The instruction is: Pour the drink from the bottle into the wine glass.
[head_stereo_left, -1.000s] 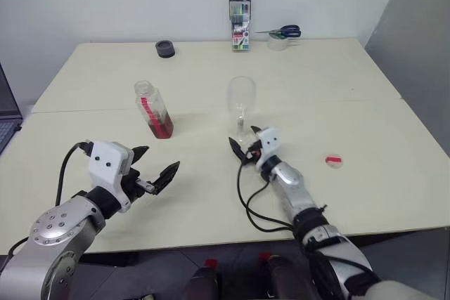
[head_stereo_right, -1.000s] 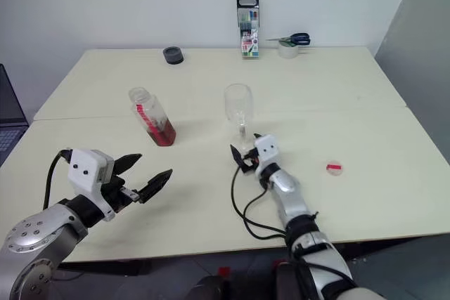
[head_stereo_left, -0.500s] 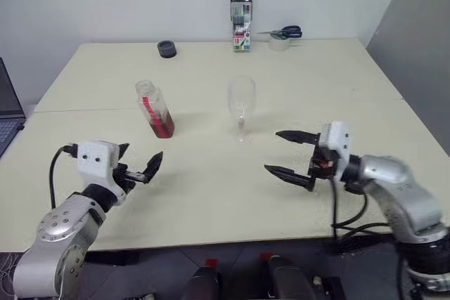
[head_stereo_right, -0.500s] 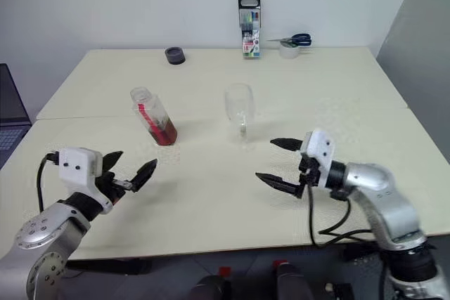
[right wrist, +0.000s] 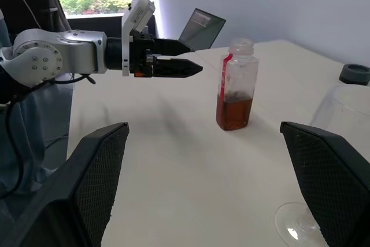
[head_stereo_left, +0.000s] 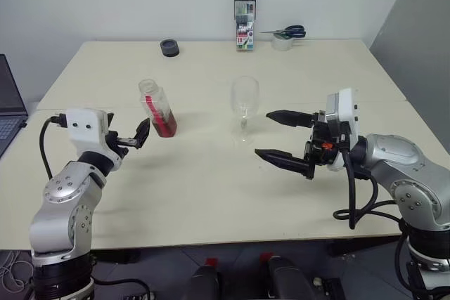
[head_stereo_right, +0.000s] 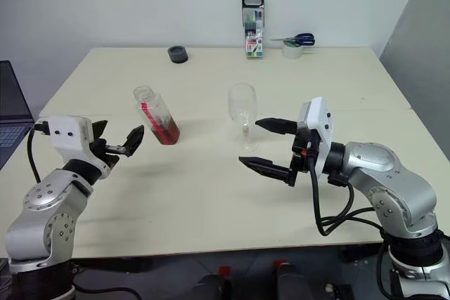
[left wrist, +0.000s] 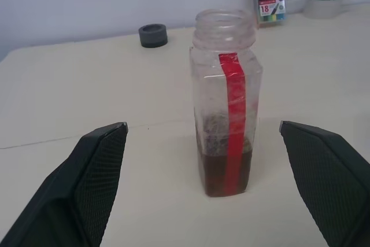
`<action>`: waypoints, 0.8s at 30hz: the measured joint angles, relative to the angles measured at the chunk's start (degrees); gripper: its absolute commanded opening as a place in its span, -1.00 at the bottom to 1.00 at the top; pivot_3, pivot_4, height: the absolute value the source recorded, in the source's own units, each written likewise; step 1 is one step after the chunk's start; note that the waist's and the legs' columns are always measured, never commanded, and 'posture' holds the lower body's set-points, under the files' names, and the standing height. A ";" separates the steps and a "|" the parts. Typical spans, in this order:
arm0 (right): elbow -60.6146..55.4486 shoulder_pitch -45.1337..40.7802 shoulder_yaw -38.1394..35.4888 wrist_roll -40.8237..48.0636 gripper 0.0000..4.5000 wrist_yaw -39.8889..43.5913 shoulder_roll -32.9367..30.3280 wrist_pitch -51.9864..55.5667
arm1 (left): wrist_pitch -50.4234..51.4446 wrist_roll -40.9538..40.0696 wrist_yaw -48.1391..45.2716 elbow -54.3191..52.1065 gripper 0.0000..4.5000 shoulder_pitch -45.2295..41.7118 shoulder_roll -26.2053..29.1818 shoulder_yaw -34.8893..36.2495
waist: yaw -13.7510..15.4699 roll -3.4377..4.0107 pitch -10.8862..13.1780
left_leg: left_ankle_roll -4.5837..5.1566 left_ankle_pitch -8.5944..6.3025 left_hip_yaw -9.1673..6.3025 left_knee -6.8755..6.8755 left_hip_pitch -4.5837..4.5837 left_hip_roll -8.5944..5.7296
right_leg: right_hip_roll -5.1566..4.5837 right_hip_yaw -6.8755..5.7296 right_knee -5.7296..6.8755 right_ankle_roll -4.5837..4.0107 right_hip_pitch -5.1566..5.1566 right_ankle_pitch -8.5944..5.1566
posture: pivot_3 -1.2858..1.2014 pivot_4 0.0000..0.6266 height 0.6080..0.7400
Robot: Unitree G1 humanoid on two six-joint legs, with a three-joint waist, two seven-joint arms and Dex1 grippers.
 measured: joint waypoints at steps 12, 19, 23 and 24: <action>-1.15 -0.37 -0.06 1.11 0.99 -2.50 0.16 0.17 | -3.60 2.03 -2.98 7.17 1.00 -4.00 0.45 -2.48 | -0.03 -0.01 0.01 | -0.01 0.00 -0.03 0.00 -0.02 -0.01 | -0.01 -0.02 0.00 0.00 -0.01 0.00 | 0.03 -0.52 1.00; -1.13 -0.35 -0.10 1.15 0.99 -3.53 0.18 0.30 | -6.52 3.61 -4.78 12.28 1.00 -5.61 0.46 -3.36 | -0.04 -0.01 0.01 | -0.01 0.00 -0.04 0.01 -0.04 -0.02 | -0.02 -0.03 0.00 0.00 -0.01 0.00 | 0.03 -0.52 1.00; -1.08 -0.35 -0.13 1.17 0.99 -4.18 0.25 0.52 | -8.50 4.53 -5.43 14.58 1.00 -7.21 0.45 -4.22 | -0.03 -0.01 0.01 | -0.01 0.01 -0.03 0.01 -0.04 -0.03 | -0.05 -0.03 0.00 0.00 -0.03 0.00 | 0.03 -0.52 1.00; -1.08 -0.35 -0.13 1.18 0.99 -4.50 0.33 0.59 | -8.75 4.63 -5.62 15.27 1.00 -7.71 0.43 -4.51 | -0.03 -0.01 0.01 | -0.01 0.01 -0.05 0.01 -0.04 -0.03 | -0.05 -0.04 0.00 0.00 -0.03 0.00 | 0.03 -0.52 1.00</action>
